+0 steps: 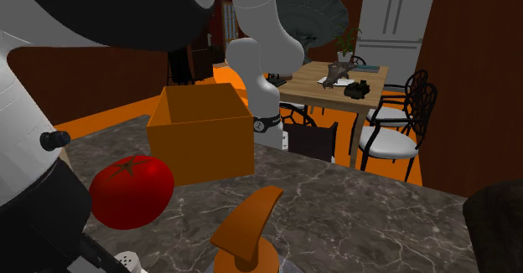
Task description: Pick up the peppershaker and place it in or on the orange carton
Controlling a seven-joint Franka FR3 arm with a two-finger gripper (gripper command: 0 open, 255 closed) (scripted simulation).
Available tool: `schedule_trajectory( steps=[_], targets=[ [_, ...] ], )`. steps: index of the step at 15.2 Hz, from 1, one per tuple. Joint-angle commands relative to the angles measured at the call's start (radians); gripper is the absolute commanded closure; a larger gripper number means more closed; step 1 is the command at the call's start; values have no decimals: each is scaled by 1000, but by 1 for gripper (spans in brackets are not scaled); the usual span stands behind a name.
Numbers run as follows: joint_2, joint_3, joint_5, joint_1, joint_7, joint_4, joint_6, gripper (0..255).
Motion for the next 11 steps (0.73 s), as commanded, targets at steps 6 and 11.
schedule_trajectory(
  steps=[6, 11],
  targets=[
    [0, 0, 0, 0, -1, -52, 52, 0],
    [0, 0, 0, 0, -1, -52, 52, 255]
  ],
)
